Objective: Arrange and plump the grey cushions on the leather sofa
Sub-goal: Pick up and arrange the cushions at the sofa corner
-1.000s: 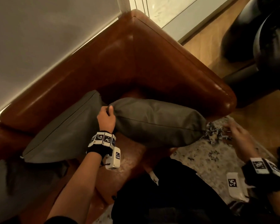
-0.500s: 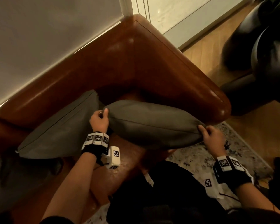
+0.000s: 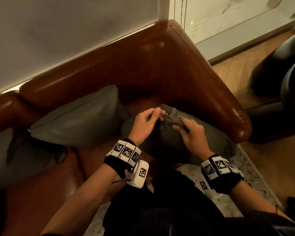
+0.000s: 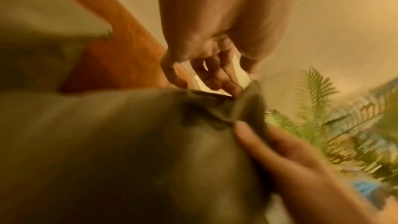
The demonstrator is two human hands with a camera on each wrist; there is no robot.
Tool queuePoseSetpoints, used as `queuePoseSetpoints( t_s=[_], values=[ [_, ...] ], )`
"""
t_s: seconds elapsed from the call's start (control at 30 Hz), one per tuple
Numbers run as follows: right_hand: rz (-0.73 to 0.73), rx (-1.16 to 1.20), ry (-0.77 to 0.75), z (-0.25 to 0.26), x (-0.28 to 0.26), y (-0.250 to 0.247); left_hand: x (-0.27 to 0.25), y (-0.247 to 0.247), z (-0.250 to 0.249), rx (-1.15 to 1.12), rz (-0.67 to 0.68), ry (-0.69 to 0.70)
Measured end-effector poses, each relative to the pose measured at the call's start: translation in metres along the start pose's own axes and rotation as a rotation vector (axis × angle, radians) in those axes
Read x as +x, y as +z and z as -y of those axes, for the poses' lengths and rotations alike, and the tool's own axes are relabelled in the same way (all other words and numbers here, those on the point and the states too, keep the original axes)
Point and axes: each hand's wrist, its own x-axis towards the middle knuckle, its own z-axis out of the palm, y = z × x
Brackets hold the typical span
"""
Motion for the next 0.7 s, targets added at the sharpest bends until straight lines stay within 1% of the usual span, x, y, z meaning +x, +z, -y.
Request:
queuePoseSetpoints(
  t_s=[0.03, 0.07, 0.1, 0.13, 0.17, 0.2, 0.23, 0.27, 0.3, 0.33, 0.37, 0.4, 0.47, 0.5, 0.53, 0.6, 0.63, 0.67, 0.7],
  values=[
    [-0.02, 0.052, 0.026, 0.004, -0.005, -0.002, 0.001, -0.015, 0.016, 0.056, -0.037, -0.022],
    [-0.043, 0.112, 0.06, 0.008, -0.008, -0.005, 0.004, -0.031, 0.034, 0.154, -0.113, -0.097],
    [-0.066, 0.173, 0.085, 0.015, -0.01, -0.011, 0.005, -0.047, 0.053, 0.262, -0.211, -0.231],
    [-0.076, 0.233, 0.096, 0.019, -0.012, -0.019, 0.003, -0.061, 0.069, 0.323, -0.313, -0.429],
    [-0.095, 0.294, 0.1, 0.025, -0.013, -0.031, -0.001, -0.075, 0.085, 0.326, -0.398, -0.642],
    [-0.115, 0.358, 0.105, 0.031, -0.014, -0.044, -0.003, -0.089, 0.097, 0.269, -0.441, -0.816],
    [-0.139, 0.428, 0.113, 0.036, -0.015, -0.058, -0.005, -0.101, 0.105, 0.138, -0.447, -0.924],
    [-0.157, 0.495, 0.126, 0.04, -0.015, -0.069, -0.006, -0.112, 0.112, -0.062, -0.433, -0.965],
    [-0.173, 0.547, 0.145, 0.042, -0.016, -0.077, -0.007, -0.12, 0.113, -0.267, -0.424, -0.958],
    [-0.189, 0.588, 0.177, 0.041, -0.016, -0.083, -0.008, -0.128, 0.111, -0.408, -0.414, -0.92],
    [-0.213, 0.615, 0.221, 0.035, -0.016, -0.085, -0.01, -0.133, 0.108, -0.461, -0.405, -0.864],
    [-0.235, 0.621, 0.27, 0.026, -0.016, -0.086, -0.011, -0.137, 0.105, -0.45, -0.394, -0.816],
    [-0.228, 0.54, 0.39, 0.0, -0.013, -0.083, -0.016, -0.141, 0.092, -0.433, -0.368, -0.735],
    [-0.186, 0.442, 0.464, -0.015, -0.011, -0.081, -0.018, -0.142, 0.086, -0.469, -0.345, -0.689],
    [-0.11, 0.301, 0.552, -0.03, -0.008, -0.078, -0.021, -0.141, 0.077, -0.507, -0.309, -0.649],
    [0.083, 0.036, 0.731, -0.049, -0.003, -0.072, -0.025, -0.127, 0.061, -0.544, -0.215, -0.583],
    [0.173, -0.006, 0.749, -0.05, -0.001, -0.066, -0.025, -0.11, 0.055, -0.53, -0.172, -0.553],
    [0.258, 0.019, 0.697, -0.045, 0.001, -0.059, -0.023, -0.09, 0.05, -0.468, -0.143, -0.53],
    [0.344, 0.089, 0.604, -0.034, 0.002, -0.049, -0.021, -0.068, 0.048, -0.379, -0.126, -0.512]
  ],
)
